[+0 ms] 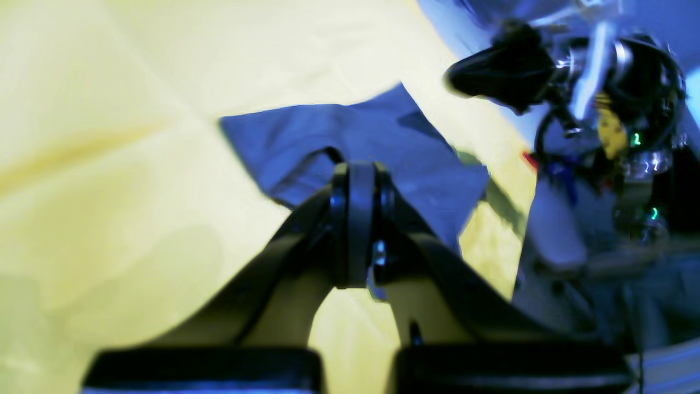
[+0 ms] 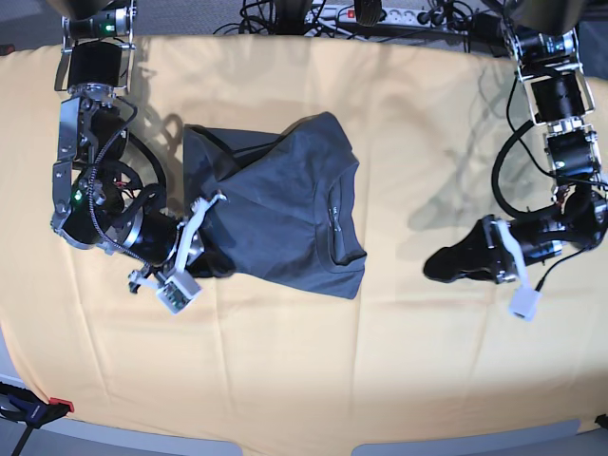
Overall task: Fold the T-shirt properly
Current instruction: 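Lower the collar end onto the folded bundle and open the right gripper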
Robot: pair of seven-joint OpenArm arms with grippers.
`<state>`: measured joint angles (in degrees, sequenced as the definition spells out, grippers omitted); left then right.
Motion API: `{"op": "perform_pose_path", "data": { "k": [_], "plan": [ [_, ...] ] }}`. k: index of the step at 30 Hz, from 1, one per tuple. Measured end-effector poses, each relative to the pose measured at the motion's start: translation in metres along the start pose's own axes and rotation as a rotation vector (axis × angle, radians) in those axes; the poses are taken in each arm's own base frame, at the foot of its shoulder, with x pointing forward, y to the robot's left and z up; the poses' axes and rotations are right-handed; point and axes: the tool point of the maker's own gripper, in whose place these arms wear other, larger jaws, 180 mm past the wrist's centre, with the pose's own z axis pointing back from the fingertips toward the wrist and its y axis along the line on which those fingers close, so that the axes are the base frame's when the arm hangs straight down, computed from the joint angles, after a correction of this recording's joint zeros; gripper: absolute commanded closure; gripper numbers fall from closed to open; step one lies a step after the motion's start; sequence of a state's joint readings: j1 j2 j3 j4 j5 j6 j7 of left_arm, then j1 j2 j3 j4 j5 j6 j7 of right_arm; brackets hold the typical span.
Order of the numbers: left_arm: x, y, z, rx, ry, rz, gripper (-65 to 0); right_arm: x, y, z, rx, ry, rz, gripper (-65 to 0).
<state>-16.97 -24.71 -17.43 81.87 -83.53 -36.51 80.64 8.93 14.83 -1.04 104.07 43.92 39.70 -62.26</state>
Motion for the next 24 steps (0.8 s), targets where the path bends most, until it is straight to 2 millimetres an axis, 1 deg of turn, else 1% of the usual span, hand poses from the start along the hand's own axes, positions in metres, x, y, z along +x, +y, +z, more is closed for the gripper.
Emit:
{"op": "perform_pose_path", "data": {
  "k": [2,3,5,7,8,9,11,12,15,18,22,23,24],
  "plan": [
    [-0.003,-0.012,-0.009,-0.033,0.033,-0.067,0.0,-0.008,0.024,0.002,0.133,0.037,-0.048,0.0],
    [-0.002,-0.017,-0.012,-0.046,0.037,-0.093,0.0,-0.008,0.036,0.005,0.199,0.039,-0.062,0.0],
    [-0.003,-0.018,-0.011,-0.046,0.046,-0.105,0.0,-0.003,0.058,0.013,0.315,0.032,-0.068,0.0],
    [-0.004,-0.015,-0.006,-0.032,0.061,-0.108,0.0,0.002,0.070,0.017,0.376,0.003,-0.078,0.0],
    [-0.004,-0.014,-0.004,-0.026,0.065,-0.109,0.0,-0.005,0.071,0.017,0.370,0.020,-0.087,0.0],
    [-0.005,-0.012,-0.001,-0.018,0.073,-0.111,0.0,-0.018,0.071,0.015,0.352,0.060,-0.097,0.0],
    [-0.005,-0.010,0.002,-0.009,0.081,-0.114,0.0,-0.043,0.066,0.011,0.281,0.122,-0.112,0.0],
    [-0.004,-0.010,0.003,-0.007,0.079,-0.115,0.0,-0.050,0.062,0.009,0.241,0.121,-0.118,0.0],
    [-0.005,-0.010,0.002,-0.009,0.079,-0.114,0.0,-0.058,0.052,0.005,0.157,0.119,-0.113,0.0],
    [-0.004,-0.010,0.002,-0.008,0.079,-0.115,0.0,-0.066,0.045,0.005,0.119,0.153,-0.094,0.0],
    [-0.004,-0.010,0.002,-0.006,0.079,-0.107,0.0,-0.050,0.045,0.006,0.113,0.087,-0.081,0.0],
    [-0.004,-0.010,0.002,-0.006,0.079,-0.107,0.0,-0.049,0.043,0.006,0.100,0.087,-0.070,0.0],
    [-0.004,-0.010,0.002,-0.007,0.079,-0.107,0.0,-0.053,0.038,0.006,0.075,0.105,-0.055,0.0]
  ]
}}
